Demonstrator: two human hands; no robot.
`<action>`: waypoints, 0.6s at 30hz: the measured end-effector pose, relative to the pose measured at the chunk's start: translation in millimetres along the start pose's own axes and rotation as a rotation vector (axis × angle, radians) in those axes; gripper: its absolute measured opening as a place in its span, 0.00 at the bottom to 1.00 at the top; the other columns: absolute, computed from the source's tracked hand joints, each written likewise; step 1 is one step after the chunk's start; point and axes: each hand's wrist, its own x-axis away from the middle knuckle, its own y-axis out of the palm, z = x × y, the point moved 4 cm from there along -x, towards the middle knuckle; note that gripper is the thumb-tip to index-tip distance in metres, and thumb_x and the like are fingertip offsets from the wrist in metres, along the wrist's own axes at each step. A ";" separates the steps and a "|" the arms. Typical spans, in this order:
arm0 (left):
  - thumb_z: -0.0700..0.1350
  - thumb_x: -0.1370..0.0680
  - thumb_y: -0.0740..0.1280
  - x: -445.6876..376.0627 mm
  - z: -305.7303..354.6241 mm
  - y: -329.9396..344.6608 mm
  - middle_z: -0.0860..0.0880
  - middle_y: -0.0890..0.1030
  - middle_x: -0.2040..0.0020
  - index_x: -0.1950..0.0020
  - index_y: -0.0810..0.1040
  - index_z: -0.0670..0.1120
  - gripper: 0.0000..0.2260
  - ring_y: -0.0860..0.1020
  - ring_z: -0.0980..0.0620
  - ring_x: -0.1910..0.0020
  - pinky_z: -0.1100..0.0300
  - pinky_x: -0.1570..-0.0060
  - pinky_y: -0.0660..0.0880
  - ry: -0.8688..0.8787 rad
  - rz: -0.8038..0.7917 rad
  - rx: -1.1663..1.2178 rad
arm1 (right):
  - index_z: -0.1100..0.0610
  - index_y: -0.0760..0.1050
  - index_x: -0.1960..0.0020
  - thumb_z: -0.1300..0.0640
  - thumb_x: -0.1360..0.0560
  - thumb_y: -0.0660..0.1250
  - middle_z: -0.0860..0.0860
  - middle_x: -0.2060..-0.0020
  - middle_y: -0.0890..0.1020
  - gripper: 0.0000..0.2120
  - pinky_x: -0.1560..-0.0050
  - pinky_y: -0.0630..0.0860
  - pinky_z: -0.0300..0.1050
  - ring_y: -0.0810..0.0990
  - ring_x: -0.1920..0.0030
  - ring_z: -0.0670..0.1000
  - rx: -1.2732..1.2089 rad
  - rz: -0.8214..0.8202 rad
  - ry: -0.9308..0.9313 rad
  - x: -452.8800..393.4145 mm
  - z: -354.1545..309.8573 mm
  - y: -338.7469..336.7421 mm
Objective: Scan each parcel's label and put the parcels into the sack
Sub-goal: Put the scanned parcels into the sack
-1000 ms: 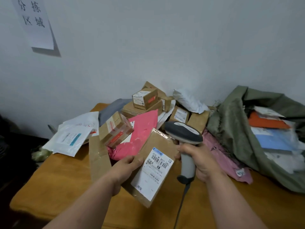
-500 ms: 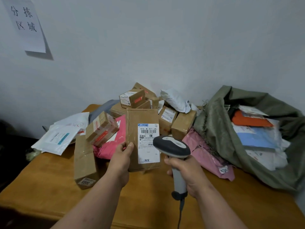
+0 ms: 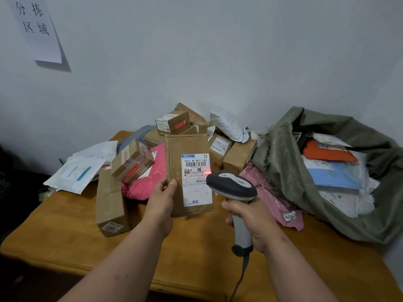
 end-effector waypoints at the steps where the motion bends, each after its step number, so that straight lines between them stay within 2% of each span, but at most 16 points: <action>1: 0.50 0.17 0.64 -0.1 0.2 0.6 0.47 0.85 0.46 0.36 0.75 0.52 0.10 0.83 0.44 0.45 0.41 0.43 0.79 0.001 0.000 0.002 | 0.52 0.82 0.50 0.63 0.28 0.75 0.46 0.64 0.86 0.10 0.62 0.79 0.44 0.81 0.67 0.50 0.002 0.000 -0.001 1.1 0.8 -1.0; 6: 0.49 0.17 0.64 -1.3 -1.3 1.0 0.48 0.86 0.51 0.41 0.76 0.53 0.06 0.84 0.46 0.50 0.49 0.56 0.82 0.008 0.006 0.007 | 0.52 0.82 0.50 0.63 0.28 0.75 0.46 0.63 0.85 0.10 0.62 0.79 0.44 0.81 0.66 0.50 0.006 -0.012 0.006 4.8 5.0 -2.2; 11: 0.50 0.17 0.64 2.0 -1.2 2.2 0.48 0.86 0.49 0.41 0.77 0.53 0.06 0.83 0.44 0.47 0.42 0.45 0.80 -0.002 0.018 0.004 | 0.53 0.81 0.47 0.62 0.27 0.74 0.46 0.62 0.85 0.11 0.63 0.78 0.40 0.81 0.66 0.48 0.037 -0.013 0.019 8.0 5.8 -3.1; 15: 0.50 0.17 0.64 3.3 -0.7 3.5 0.49 0.87 0.52 0.44 0.77 0.54 0.04 0.84 0.45 0.47 0.43 0.47 0.81 -0.010 0.015 0.006 | 0.54 0.81 0.46 0.63 0.27 0.74 0.47 0.60 0.85 0.12 0.61 0.78 0.42 0.81 0.66 0.49 0.037 -0.007 0.025 8.4 6.3 -5.1; 18: 0.50 0.17 0.64 4.6 -0.8 4.6 0.48 0.86 0.49 0.45 0.76 0.55 0.04 0.83 0.45 0.47 0.42 0.44 0.80 -0.012 0.023 0.000 | 0.54 0.81 0.45 0.63 0.27 0.74 0.47 0.59 0.85 0.12 0.62 0.78 0.41 0.81 0.66 0.48 0.051 -0.010 0.026 8.3 6.7 -6.3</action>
